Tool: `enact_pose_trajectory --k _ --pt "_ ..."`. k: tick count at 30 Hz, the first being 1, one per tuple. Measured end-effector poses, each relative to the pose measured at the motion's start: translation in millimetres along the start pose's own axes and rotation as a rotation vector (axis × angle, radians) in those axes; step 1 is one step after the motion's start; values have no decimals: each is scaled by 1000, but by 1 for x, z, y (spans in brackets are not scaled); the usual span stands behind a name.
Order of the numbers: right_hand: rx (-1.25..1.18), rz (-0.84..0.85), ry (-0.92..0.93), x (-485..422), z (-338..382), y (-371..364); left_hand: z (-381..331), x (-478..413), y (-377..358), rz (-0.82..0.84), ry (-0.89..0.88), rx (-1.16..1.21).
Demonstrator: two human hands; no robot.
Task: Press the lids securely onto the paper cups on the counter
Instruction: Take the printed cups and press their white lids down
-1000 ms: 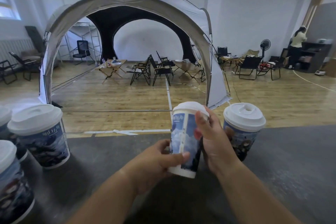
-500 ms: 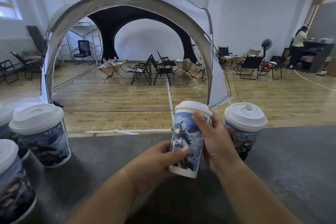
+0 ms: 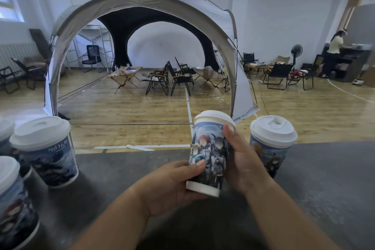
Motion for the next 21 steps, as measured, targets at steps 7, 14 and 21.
enact_pose_trajectory --k 7,14,21 --pt "170 -105 63 2 4 -1 -1 -2 6 -123 -35 -142" --pt "31 61 -42 4 2 -3 -1 -2 1 20 -18 14" --pt "98 -25 8 7 5 -7 -2 -1 2 -34 -25 -3"
Point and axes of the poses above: each hand's wrist, its own x-axis away from the middle knuckle, its own y-axis out of the back of the hand, z = x × y, the point moved 3 cm from there along -x, towards the middle knuckle, and after that the axes turned 7 degrees about x, right-handed, at the moved point
